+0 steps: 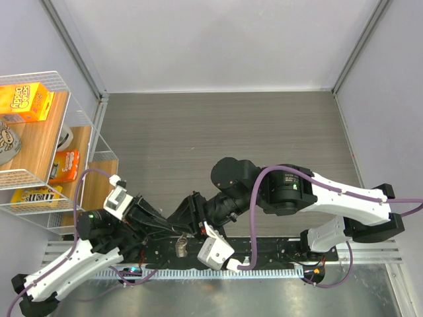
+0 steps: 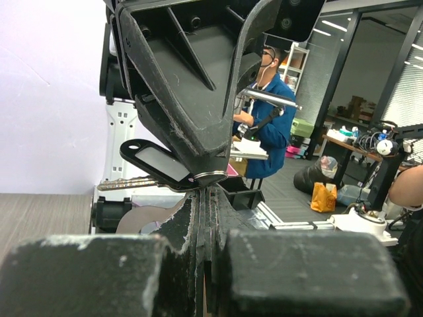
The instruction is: Put the keys on the keyring
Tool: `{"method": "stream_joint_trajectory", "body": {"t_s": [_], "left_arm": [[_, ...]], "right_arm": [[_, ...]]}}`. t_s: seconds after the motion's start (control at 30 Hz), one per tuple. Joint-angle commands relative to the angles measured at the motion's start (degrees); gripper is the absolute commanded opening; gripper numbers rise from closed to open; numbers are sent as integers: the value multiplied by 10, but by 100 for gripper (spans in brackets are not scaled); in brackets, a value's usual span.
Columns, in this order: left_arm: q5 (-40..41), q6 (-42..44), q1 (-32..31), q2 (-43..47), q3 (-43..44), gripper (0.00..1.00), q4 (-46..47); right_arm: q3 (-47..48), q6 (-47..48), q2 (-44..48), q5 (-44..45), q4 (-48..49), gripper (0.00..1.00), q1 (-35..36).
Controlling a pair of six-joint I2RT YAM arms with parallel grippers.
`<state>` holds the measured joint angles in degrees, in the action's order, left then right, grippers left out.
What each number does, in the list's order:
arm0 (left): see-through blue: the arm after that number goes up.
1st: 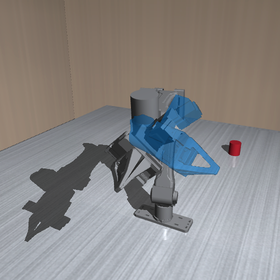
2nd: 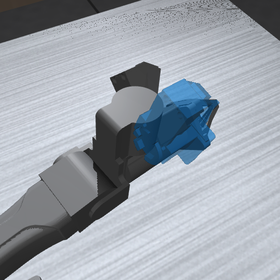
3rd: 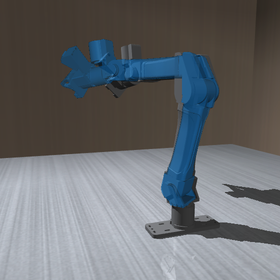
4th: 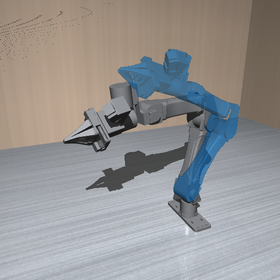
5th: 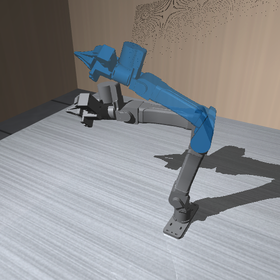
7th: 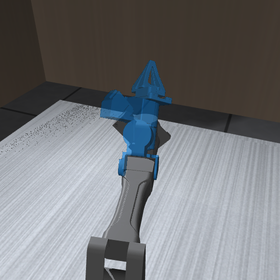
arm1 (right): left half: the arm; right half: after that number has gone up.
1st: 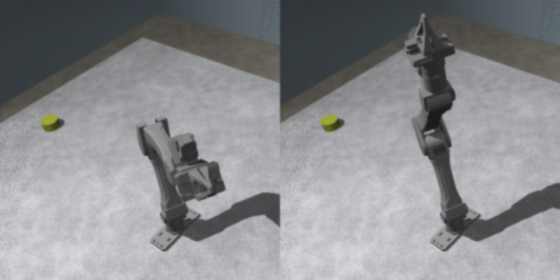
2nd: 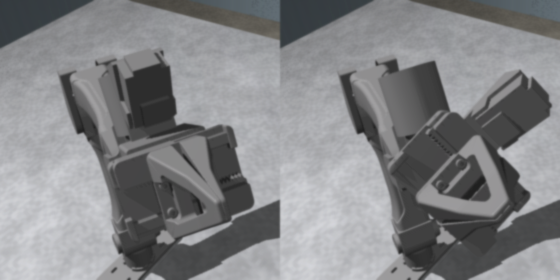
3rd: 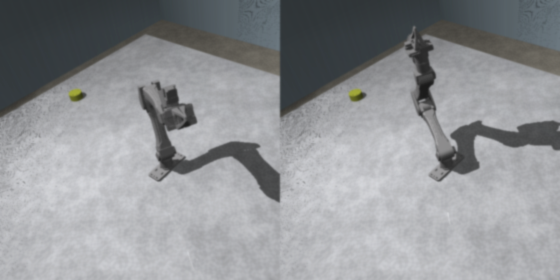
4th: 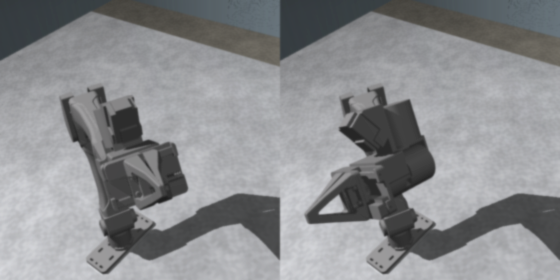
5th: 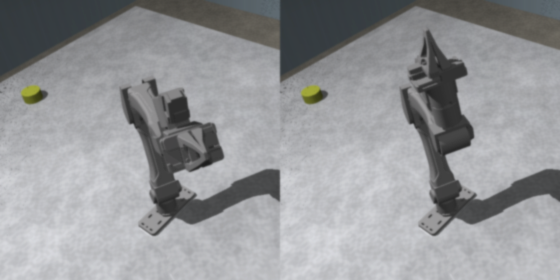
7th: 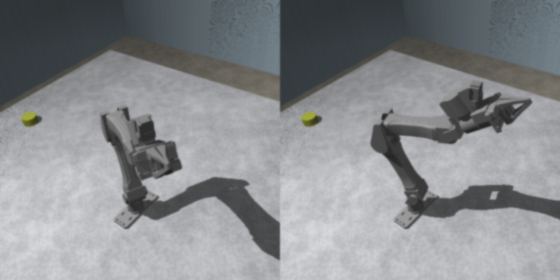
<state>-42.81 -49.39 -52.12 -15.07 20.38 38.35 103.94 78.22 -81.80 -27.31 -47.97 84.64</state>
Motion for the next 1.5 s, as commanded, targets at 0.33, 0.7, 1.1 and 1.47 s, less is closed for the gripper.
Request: {"method": "stream_joint_trajectory", "body": {"t_s": [0.33, 0.7, 1.1, 1.47], "left_arm": [[66, 33, -1, 41, -3, 0, 27], [76, 37, -1, 51, -7, 0, 27], [86, 45, -1, 73, -11, 0, 16], [101, 58, -1, 81, -9, 0, 2]], "right_arm": [[15, 10, 18, 24, -6, 39, -2], [30, 12, 8, 28, -9, 40, -2], [49, 17, -1, 43, -20, 41, 2], [-58, -113, 102, 99, 114, 44, 2]]}}
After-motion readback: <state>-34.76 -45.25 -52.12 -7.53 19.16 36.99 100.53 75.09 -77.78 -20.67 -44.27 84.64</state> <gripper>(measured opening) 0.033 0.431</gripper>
